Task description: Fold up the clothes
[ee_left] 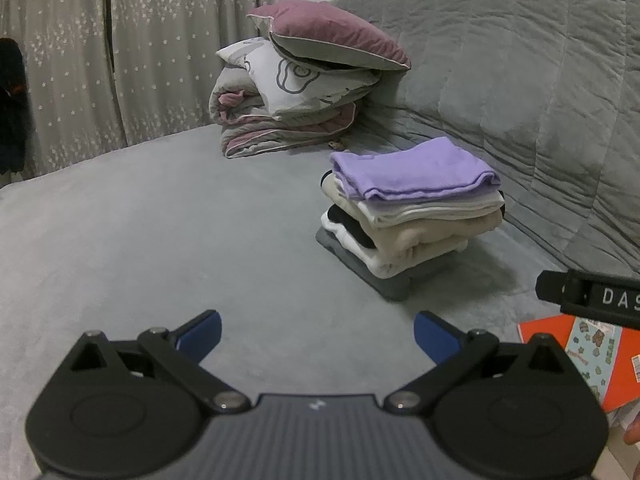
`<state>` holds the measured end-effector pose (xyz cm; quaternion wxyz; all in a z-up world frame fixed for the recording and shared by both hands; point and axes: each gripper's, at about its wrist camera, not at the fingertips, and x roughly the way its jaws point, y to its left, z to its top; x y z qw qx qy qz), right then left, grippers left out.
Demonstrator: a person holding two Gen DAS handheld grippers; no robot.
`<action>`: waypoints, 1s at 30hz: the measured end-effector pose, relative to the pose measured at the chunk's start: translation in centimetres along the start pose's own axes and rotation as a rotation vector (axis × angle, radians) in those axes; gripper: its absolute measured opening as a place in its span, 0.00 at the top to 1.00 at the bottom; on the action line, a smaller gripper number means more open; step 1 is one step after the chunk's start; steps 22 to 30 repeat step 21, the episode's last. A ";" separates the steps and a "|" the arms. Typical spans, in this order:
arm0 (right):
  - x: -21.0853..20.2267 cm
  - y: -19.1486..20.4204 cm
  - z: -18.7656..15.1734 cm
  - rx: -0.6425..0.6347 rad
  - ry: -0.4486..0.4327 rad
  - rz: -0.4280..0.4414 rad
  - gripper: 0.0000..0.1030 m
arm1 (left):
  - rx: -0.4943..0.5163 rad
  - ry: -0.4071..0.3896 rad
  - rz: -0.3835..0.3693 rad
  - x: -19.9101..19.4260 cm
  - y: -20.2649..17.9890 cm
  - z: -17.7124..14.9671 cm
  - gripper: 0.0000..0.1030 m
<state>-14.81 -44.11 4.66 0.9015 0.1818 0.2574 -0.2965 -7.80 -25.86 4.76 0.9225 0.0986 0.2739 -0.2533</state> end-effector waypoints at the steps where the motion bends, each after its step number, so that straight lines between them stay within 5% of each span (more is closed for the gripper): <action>1: 0.0 0.0 0.0 0.000 0.000 0.000 0.00 | 0.002 0.000 0.000 0.0 0.0 0.0 0.00; 30: 0.0 -0.5 0.0 0.003 -0.003 -0.005 0.00 | 0.006 -0.005 -0.010 -0.3 -0.7 -0.1 0.00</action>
